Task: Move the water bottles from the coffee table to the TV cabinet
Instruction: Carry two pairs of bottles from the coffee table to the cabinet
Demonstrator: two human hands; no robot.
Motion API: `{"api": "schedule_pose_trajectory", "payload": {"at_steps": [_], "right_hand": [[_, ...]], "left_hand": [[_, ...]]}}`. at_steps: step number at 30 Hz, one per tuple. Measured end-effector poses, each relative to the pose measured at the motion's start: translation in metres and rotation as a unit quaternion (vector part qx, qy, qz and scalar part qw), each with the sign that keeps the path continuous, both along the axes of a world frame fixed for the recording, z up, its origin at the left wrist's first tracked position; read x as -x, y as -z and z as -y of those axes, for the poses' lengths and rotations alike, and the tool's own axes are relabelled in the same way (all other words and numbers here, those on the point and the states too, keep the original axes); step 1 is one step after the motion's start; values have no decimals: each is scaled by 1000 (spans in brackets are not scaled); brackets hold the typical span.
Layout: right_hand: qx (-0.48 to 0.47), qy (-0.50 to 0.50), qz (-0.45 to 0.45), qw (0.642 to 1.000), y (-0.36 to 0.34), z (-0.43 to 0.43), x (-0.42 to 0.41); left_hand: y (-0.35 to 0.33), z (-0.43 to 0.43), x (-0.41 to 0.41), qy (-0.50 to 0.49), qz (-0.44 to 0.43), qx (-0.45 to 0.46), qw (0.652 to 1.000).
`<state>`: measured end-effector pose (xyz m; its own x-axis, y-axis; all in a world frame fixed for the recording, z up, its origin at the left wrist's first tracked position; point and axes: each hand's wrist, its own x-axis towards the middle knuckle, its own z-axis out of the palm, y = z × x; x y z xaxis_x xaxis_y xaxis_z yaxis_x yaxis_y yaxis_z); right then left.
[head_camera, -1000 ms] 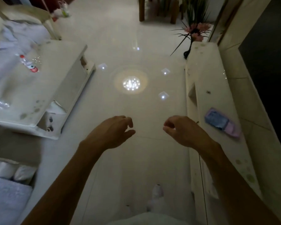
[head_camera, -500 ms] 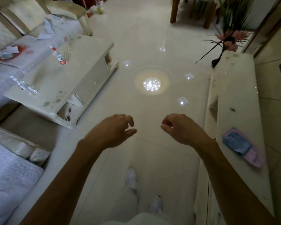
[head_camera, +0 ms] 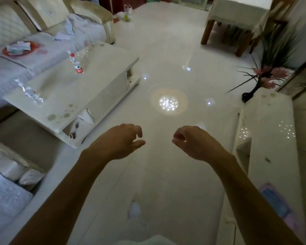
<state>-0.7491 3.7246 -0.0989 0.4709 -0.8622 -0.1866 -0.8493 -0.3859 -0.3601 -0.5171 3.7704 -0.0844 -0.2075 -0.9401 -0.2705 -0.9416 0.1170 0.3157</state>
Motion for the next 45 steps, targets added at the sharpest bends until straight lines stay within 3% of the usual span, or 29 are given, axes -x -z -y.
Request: {"api": "schedule_pose_trajectory", "payload": {"at_steps": [8, 17, 37, 45], "right_hand": [[17, -59, 24, 998, -24, 96, -106], [14, -115, 27, 993, -28, 180, -163], [17, -112, 39, 993, -32, 450, -107], [-13, -110, 32, 993, -16, 535, -111]], "left_hand": [[-25, 79, -82, -40, -17, 18, 999], [-27, 138, -136, -107, -29, 21, 994], [-34, 408, -91, -125, -29, 18, 992], [-19, 488, -87, -113, -34, -26, 993]]}}
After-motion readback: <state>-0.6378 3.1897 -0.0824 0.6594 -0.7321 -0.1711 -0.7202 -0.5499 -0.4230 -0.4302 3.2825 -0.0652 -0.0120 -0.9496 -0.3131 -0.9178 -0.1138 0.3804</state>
